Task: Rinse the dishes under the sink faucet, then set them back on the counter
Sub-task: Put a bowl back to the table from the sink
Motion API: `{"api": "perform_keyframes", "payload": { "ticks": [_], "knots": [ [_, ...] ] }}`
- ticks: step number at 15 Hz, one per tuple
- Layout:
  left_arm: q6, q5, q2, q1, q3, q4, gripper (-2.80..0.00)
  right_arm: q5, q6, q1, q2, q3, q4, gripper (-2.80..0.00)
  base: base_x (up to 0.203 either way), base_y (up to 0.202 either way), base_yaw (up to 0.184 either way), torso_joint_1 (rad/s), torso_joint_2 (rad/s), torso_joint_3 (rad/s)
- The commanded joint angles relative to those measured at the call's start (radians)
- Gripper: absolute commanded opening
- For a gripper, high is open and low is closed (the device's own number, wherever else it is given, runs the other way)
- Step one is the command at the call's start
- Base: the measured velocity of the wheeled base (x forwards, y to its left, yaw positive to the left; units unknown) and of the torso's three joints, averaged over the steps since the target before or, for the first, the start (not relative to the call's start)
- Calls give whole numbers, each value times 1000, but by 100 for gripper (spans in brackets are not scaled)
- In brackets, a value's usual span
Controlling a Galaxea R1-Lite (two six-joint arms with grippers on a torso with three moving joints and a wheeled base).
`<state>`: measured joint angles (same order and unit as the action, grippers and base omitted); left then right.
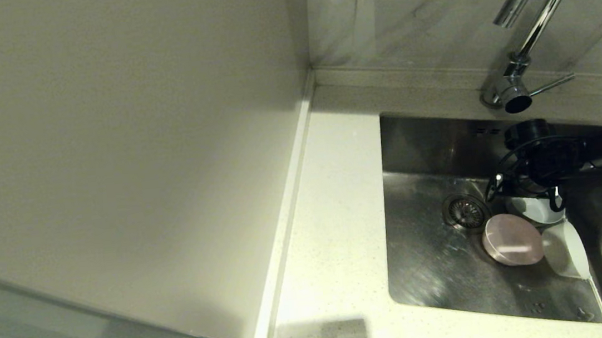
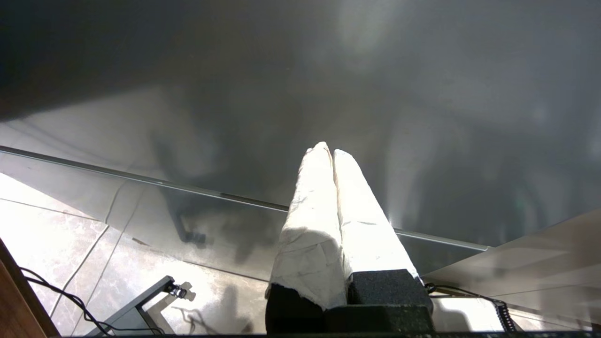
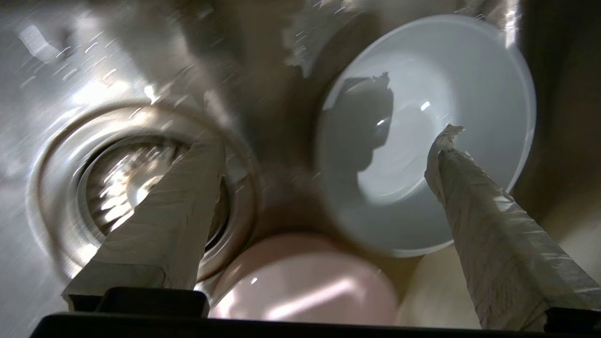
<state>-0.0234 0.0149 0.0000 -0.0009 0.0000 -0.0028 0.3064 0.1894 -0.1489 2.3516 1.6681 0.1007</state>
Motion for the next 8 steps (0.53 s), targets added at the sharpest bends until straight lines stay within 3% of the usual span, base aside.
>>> {"api": "perform_keyframes", "payload": {
  "ticks": [1,5,6,8],
  "knots": [
    [0,0,-3,0,0,0,-280,6,0,-23,35,44,4,0,0,0,0,0,0,0],
    [-1,2,-3,1,0,0,-280,7,-1,-35,58,53,5,0,0,0,0,0,0,0],
    [-1,0,-3,1,0,0,-280,7,-1,-37,62,54,5,-280,0,0,0,0,0,0],
    [0,0,-5,0,0,0,-280,5,-1,-35,63,50,5,-280,0,0,0,0,0,0]
  ]
}}
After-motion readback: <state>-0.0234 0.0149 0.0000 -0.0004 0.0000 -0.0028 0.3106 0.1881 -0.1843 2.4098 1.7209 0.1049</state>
